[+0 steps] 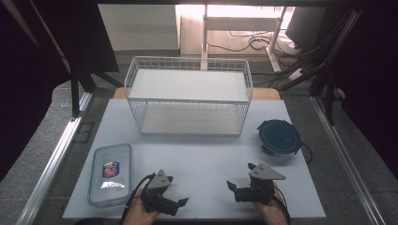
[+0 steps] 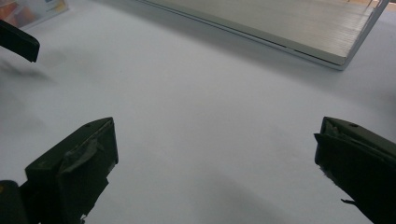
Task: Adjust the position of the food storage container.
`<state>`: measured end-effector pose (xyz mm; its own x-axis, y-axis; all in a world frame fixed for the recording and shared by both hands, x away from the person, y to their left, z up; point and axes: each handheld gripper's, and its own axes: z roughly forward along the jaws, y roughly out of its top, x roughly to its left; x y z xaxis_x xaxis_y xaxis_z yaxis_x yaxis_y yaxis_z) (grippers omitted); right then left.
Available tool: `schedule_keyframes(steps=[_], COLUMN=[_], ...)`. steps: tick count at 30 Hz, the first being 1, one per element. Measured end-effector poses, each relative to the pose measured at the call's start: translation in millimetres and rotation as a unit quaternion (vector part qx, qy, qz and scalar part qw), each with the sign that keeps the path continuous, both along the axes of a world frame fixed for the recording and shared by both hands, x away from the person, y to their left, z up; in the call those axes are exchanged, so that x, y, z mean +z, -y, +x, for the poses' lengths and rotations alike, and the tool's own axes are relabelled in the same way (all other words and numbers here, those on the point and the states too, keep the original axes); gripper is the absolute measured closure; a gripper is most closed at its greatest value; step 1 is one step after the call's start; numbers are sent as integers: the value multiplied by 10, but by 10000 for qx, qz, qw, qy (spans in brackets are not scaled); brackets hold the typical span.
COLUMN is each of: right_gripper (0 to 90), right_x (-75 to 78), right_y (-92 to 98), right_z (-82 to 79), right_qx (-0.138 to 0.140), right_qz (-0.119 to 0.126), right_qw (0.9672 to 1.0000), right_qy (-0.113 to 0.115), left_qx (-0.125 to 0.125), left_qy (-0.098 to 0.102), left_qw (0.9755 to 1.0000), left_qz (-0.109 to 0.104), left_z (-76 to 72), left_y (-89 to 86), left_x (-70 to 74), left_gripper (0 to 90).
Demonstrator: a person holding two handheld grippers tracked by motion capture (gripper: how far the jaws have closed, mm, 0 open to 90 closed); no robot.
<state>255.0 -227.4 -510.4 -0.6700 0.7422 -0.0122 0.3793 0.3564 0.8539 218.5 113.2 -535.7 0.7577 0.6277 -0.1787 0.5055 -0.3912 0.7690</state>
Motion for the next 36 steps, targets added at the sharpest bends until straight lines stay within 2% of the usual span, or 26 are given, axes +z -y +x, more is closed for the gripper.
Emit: schedule_keyframes(steps=[8,16,17,21,26,27,31,32,36], right_gripper=[0,0,0,0,0,0,0,0,0], right_x=[1,-18,-23,-42,-34,-34,-41,-41,-44], right_y=[-6,-21,-24,-30,-29,-28,-32,-32,-45], right_z=[4,9,9,16,13,14,15,15,10], right_qx=[63,70,78,98,78,74,77,77,100], right_qz=[-86,-185,-207,-305,-280,-277,-305,-305,-351], right_qw=[9999,9998,9997,9994,9995,9995,9994,9994,9992], right_qy=[26,-33,-54,-108,-90,-94,-129,-129,-138], left_qx=[-18,-120,-161,-183,-126,-87,-60,-65,-67], left_qy=[-33,-57,-97,-151,-90,-67,-70,-48,74], left_qw=[9999,9998,9995,9993,9995,9997,9999,9999,9999], left_qz=[-162,-133,-235,-303,-283,-204,-126,-125,-133], left_z=[13,11,14,21,18,15,23,22,11], left_y=[-55,-38,-45,-53,-60,-58,-65,-74,-145], left_x=[35,32,35,50,89,100,120,136,251], left_gripper=[52,35,31,36,107,126,184,184,286])
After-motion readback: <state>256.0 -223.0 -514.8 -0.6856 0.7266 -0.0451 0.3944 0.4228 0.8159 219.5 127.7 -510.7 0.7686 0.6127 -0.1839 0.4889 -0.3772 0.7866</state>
